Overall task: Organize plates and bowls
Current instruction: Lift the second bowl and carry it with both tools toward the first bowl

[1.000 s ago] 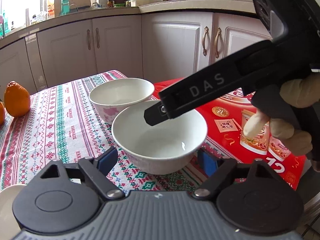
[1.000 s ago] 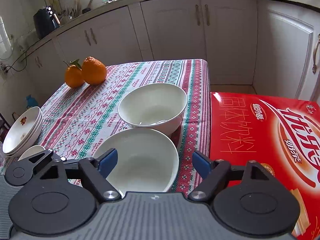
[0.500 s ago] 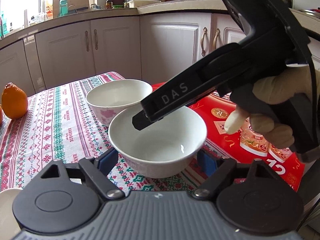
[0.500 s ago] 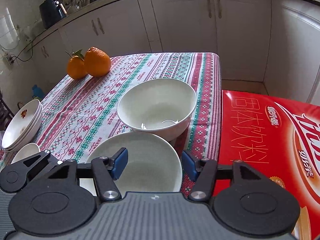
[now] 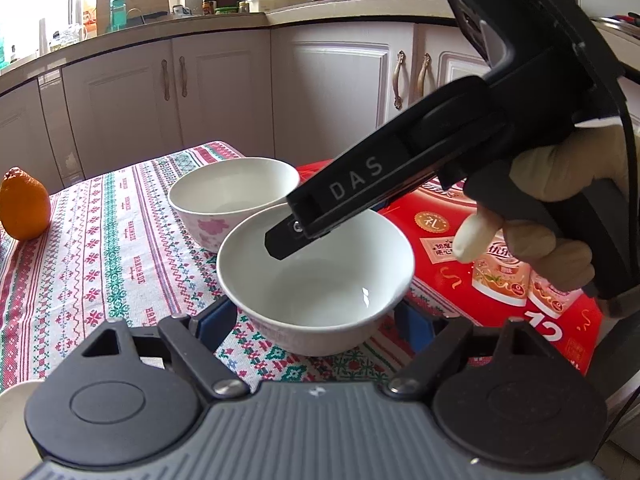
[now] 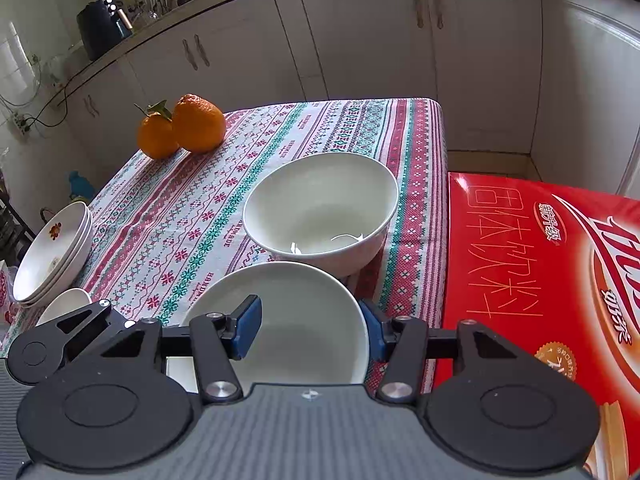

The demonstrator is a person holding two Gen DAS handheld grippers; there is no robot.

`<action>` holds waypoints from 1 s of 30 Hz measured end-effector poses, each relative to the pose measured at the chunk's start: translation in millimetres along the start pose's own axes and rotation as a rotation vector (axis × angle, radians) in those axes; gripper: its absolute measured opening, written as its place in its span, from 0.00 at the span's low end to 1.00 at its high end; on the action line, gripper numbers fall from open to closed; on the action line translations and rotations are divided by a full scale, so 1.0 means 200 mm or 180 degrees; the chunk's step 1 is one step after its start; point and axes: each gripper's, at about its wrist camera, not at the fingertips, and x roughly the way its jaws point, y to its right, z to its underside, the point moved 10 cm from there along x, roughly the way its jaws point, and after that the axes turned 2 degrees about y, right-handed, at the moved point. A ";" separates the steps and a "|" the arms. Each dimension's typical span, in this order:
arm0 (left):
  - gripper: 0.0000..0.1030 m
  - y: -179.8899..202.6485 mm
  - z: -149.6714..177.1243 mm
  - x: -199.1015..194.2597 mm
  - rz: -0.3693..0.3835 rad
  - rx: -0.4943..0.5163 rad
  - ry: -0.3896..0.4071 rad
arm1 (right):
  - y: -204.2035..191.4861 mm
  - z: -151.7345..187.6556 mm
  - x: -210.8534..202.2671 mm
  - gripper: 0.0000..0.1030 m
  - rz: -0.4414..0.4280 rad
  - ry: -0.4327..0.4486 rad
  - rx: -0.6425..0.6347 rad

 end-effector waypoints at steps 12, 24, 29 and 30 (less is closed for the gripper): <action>0.83 0.01 -0.04 -0.18 0.0097 0.0257 -0.0071 | -0.16 0.00 -0.18 0.57 -0.0077 0.0093 0.0038; 0.83 -0.03 0.00 -0.40 0.0154 0.0371 -0.0053 | -0.37 0.04 -0.28 0.57 -0.0144 0.0125 -0.0067; 0.83 -0.08 0.03 -0.48 0.0123 0.0345 -0.0079 | -0.48 0.07 -0.29 0.57 -0.0198 0.0105 -0.0144; 0.83 -0.09 0.04 -0.51 0.0112 0.0343 -0.0076 | -0.51 0.07 -0.29 0.57 -0.0212 0.0100 -0.0159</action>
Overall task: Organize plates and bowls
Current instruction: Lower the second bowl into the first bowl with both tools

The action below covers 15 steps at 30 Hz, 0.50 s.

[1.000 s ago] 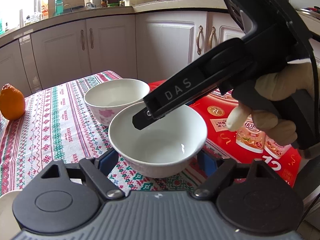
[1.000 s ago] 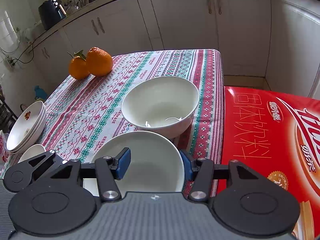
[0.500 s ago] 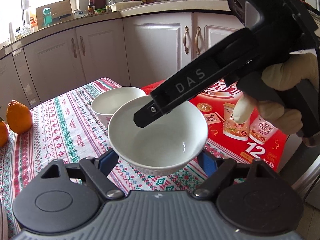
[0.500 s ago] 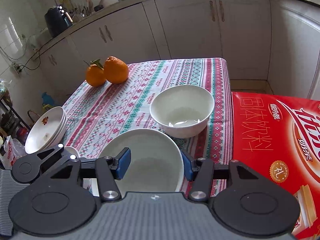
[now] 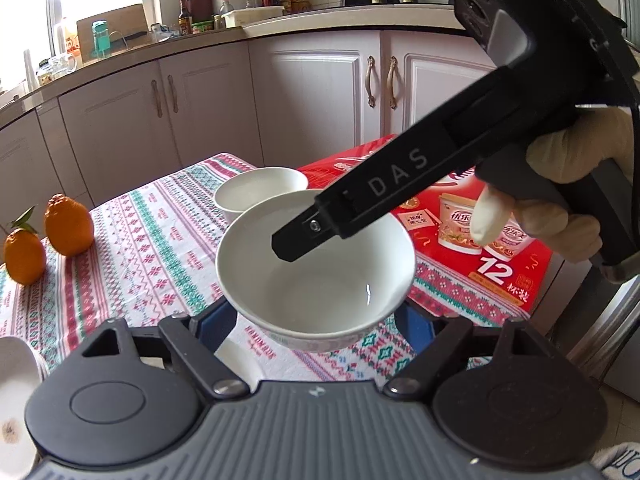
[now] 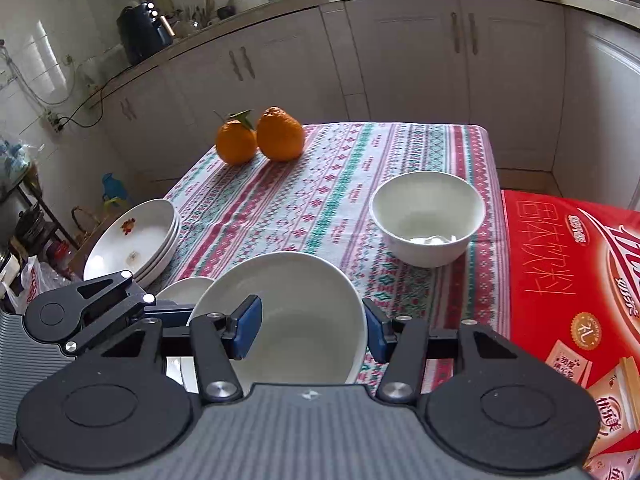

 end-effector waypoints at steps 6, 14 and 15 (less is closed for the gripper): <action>0.83 -0.04 0.06 -0.11 -0.0083 -0.0006 -0.0004 | -0.13 0.01 0.02 0.57 -0.0087 -0.0024 -0.0101; 0.83 -0.13 0.12 -0.22 -0.0165 -0.0124 -0.0011 | -0.31 0.02 0.06 0.57 -0.0201 -0.0049 -0.0223; 0.83 -0.14 0.13 -0.23 -0.0179 -0.0140 -0.0010 | -0.33 0.02 0.06 0.57 -0.0213 -0.0053 -0.0236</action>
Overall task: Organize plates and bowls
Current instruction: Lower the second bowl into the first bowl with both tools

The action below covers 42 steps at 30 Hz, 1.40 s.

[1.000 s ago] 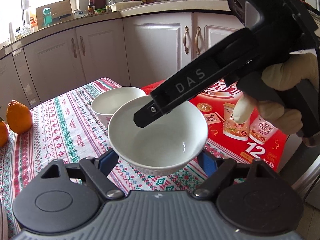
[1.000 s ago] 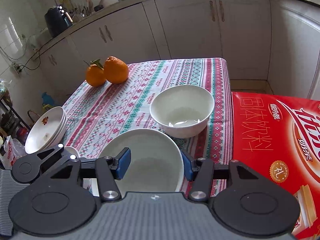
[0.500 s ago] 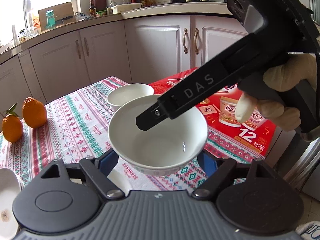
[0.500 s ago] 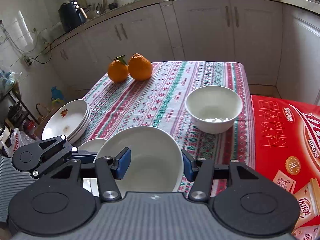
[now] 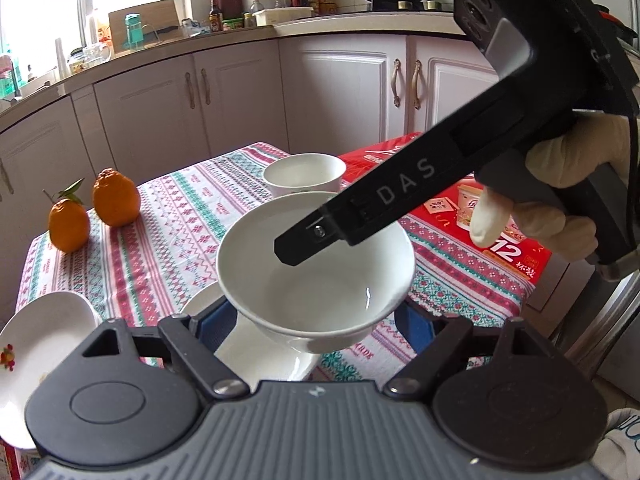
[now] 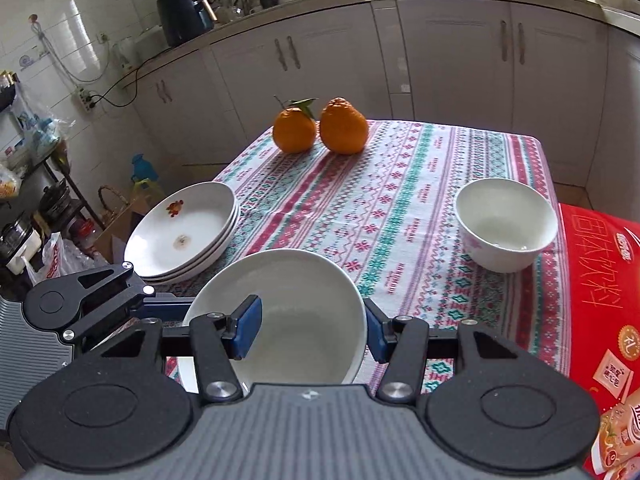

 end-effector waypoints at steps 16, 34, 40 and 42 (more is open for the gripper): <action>0.83 -0.17 0.07 -0.07 -0.0123 -0.0175 -0.0018 | -0.16 -0.05 0.15 0.57 -0.0097 -0.0093 -0.0155; 0.83 -0.21 0.12 0.04 -0.0063 -0.0278 -0.0166 | -0.11 -0.03 0.28 0.57 -0.0097 -0.0195 -0.0075; 0.83 -0.21 0.13 0.06 -0.0074 -0.0270 -0.0198 | -0.11 -0.03 0.29 0.57 -0.0114 -0.0194 -0.0074; 0.83 -0.21 0.13 0.06 -0.0080 -0.0283 -0.0214 | -0.11 -0.03 0.29 0.57 -0.0116 -0.0195 -0.0087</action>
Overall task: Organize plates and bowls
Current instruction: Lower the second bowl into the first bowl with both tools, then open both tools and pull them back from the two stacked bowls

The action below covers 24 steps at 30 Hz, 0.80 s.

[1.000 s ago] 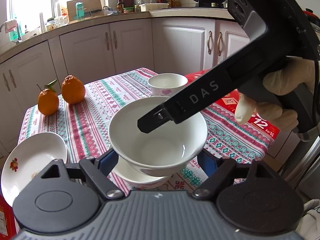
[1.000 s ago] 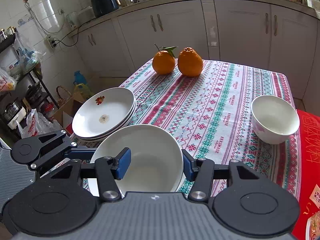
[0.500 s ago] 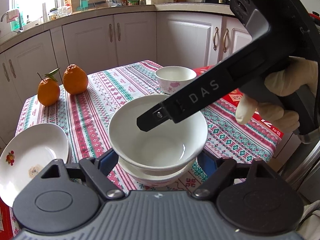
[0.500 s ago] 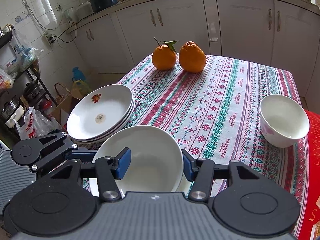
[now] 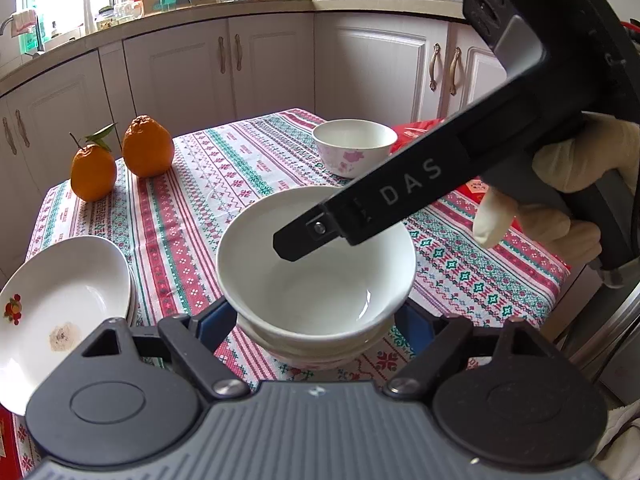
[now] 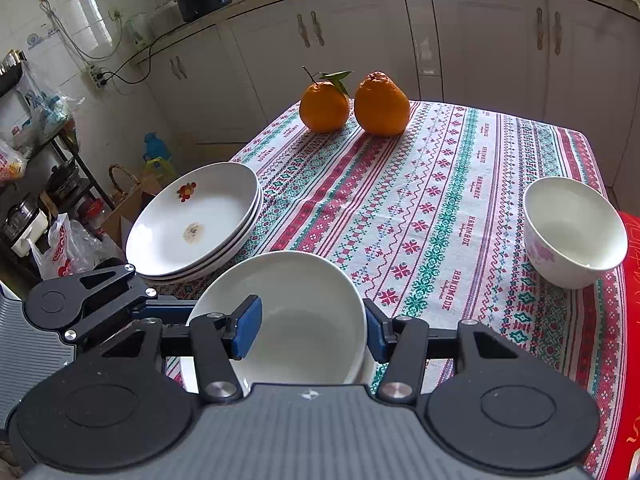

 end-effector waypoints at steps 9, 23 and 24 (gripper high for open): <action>0.83 -0.01 0.01 0.01 0.0003 -0.0019 -0.0004 | 0.00 0.01 0.02 0.57 0.0025 -0.0011 -0.0031; 0.86 -0.02 0.01 0.01 0.0018 -0.0081 0.0009 | 0.01 0.01 0.02 0.62 0.0095 0.0043 -0.0106; 0.86 -0.02 0.01 0.01 0.0009 -0.0071 0.0020 | 0.01 0.02 0.02 0.63 0.0085 0.0052 -0.0114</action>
